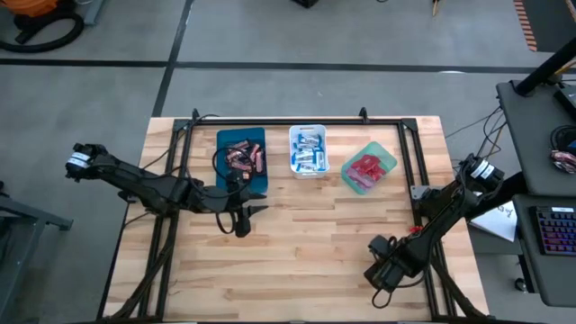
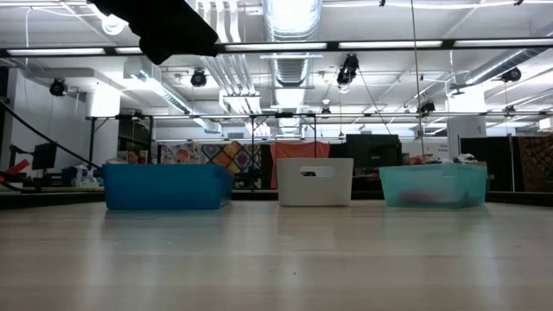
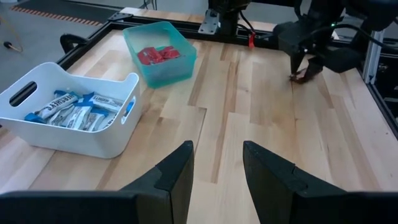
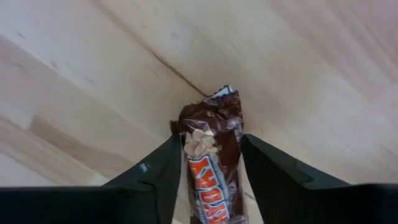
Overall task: Sort candy
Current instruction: Put the brown chocolate into the blue bin
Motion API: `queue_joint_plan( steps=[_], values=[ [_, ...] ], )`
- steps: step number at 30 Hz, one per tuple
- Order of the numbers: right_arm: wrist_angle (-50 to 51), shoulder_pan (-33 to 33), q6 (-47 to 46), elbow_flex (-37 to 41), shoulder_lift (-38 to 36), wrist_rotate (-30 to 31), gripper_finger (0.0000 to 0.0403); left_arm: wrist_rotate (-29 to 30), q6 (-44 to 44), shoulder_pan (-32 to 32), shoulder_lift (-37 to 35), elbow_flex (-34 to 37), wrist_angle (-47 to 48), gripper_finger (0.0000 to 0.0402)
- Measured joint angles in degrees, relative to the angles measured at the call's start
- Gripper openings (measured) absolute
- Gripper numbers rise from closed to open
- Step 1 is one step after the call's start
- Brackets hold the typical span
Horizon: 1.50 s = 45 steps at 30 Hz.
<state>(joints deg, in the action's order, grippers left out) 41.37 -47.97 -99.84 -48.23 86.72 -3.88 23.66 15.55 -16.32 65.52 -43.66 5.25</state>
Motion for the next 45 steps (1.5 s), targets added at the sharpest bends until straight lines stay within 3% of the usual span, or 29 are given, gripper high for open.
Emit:
queue_joint_plan(
  steps=[13,19,25,29,33,40,45],
  values=[
    [-0.42,0.00,2.41,-0.02,-0.12,2.86,0.0035,-0.01,0.24,0.00,0.00,0.00,-0.26,0.0123],
    [-0.36,0.00,5.81,-0.92,-0.50,3.33,0.0014,0.00,0.24,0.00,0.00,0.00,-0.26,0.0123],
    [-1.78,1.29,10.80,-4.21,-3.42,13.96,0.0012,-0.02,0.44,-0.22,0.00,-0.04,-0.21,0.0123],
    [-6.06,4.93,21.61,-6.61,-5.16,23.12,0.0012,-0.07,-0.28,-0.23,0.00,-0.54,-0.17,0.0123],
    [-13.20,10.53,37.60,-8.20,-5.27,27.07,0.0012,-0.09,-0.37,-0.33,-0.38,-0.73,0.04,0.0123],
    [-30.46,22.05,65.24,-8.33,-3.95,25.47,0.0012,-0.15,0.07,-1.56,-3.83,-1.64,1.77,0.0123],
    [-41.17,29.25,79.61,-8.33,-2.41,24.08,0.0012,2.31,0.11,-4.38,-6.40,-1.60,1.93,0.0123]
  ],
)
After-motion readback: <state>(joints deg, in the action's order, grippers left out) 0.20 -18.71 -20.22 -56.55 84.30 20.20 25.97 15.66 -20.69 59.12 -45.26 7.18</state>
